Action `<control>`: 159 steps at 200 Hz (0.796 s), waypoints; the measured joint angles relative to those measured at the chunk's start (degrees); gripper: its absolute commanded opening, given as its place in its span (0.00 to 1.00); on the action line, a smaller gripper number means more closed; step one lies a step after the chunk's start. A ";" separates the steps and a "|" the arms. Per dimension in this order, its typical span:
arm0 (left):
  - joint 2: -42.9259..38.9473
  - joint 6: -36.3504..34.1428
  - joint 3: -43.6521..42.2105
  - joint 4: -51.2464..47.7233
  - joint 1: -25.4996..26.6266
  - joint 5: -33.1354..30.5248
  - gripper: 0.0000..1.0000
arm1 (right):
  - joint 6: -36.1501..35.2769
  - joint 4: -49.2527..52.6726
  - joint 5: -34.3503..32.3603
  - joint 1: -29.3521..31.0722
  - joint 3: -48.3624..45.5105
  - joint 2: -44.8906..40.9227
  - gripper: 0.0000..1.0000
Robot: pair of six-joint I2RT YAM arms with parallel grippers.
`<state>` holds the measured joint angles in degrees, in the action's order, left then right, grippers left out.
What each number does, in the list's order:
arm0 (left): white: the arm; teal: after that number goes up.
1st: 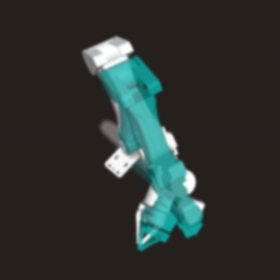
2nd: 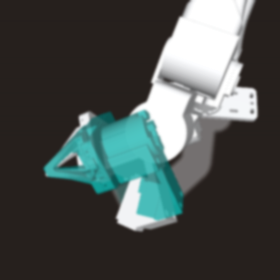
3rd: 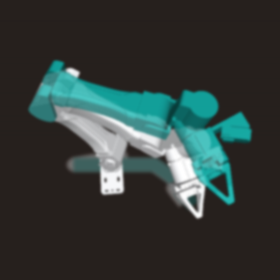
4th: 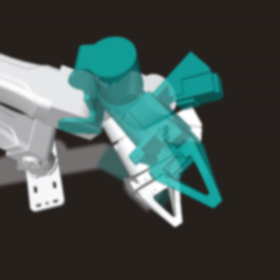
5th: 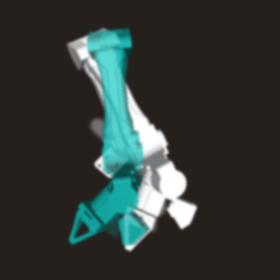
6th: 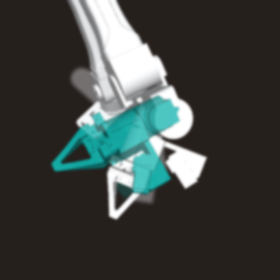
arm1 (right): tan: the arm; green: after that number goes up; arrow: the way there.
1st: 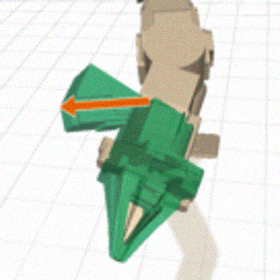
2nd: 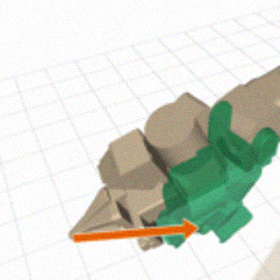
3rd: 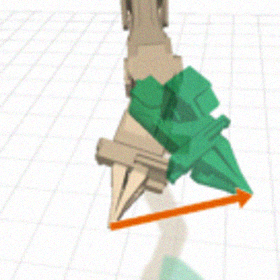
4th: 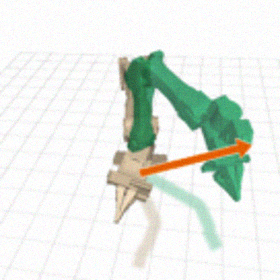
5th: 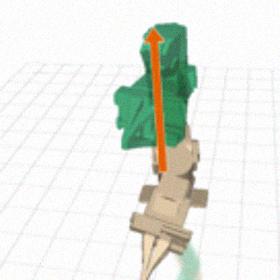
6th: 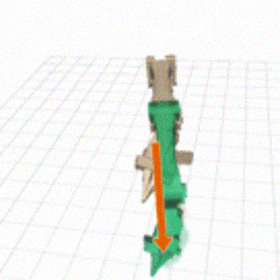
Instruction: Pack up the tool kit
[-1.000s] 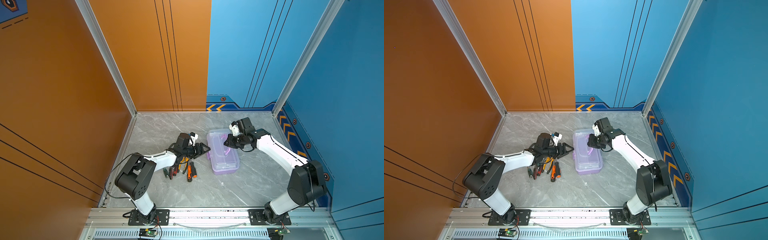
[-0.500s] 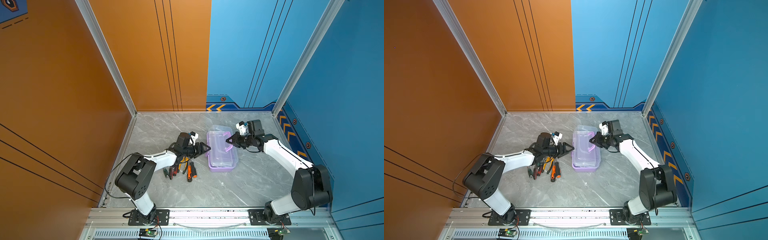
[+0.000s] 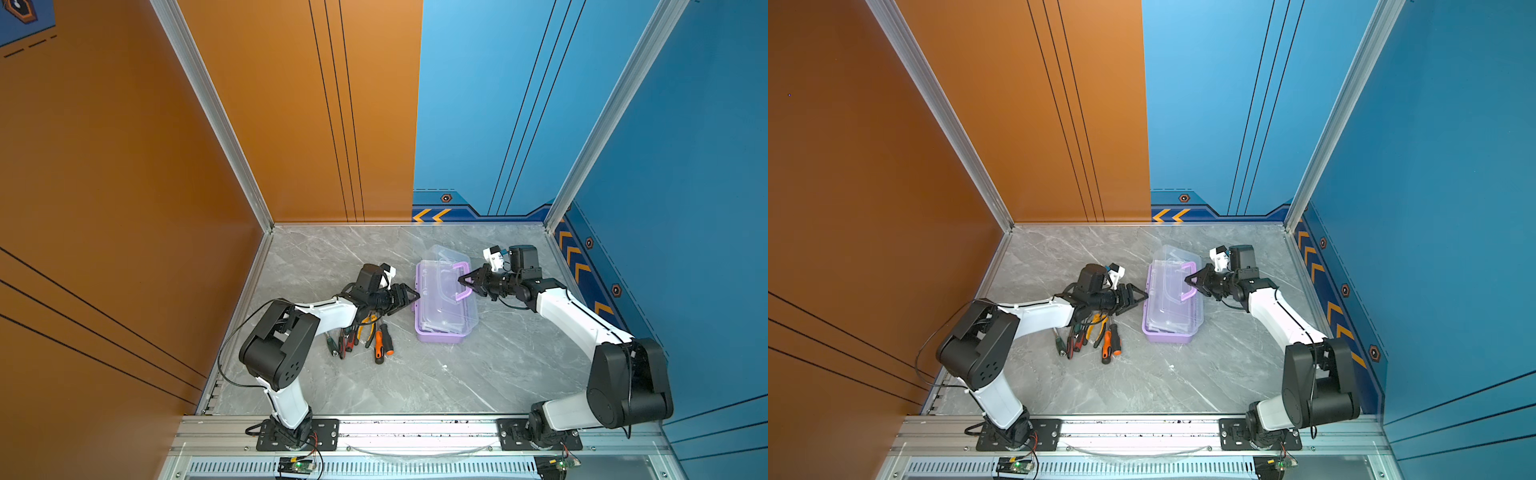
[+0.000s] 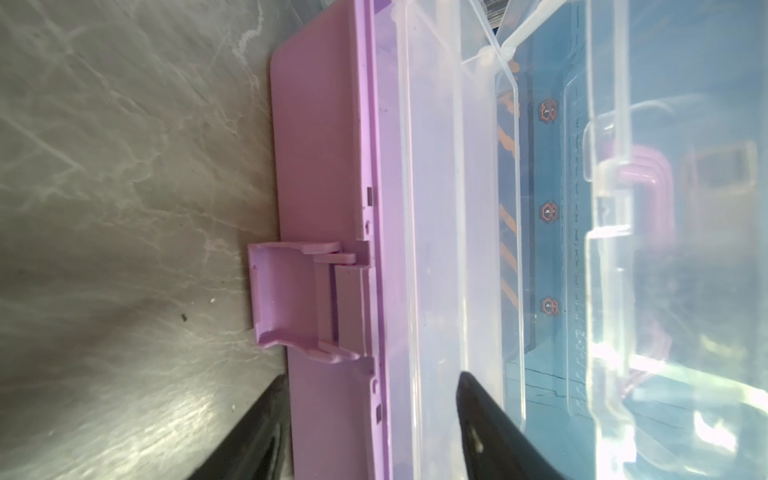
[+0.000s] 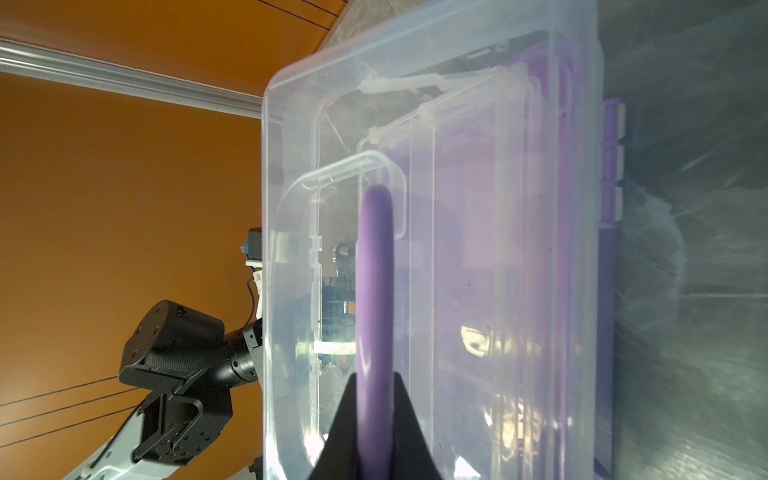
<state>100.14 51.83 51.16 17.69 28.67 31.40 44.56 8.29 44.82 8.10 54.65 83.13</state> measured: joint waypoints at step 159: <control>1.75 -1.79 -0.09 -0.63 -2.25 -1.01 0.63 | 7.45 -14.27 4.72 -1.01 -4.61 2.05 0.00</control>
<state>101.89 50.04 51.07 17.06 26.41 30.39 52.01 -5.98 49.54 7.09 50.04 85.19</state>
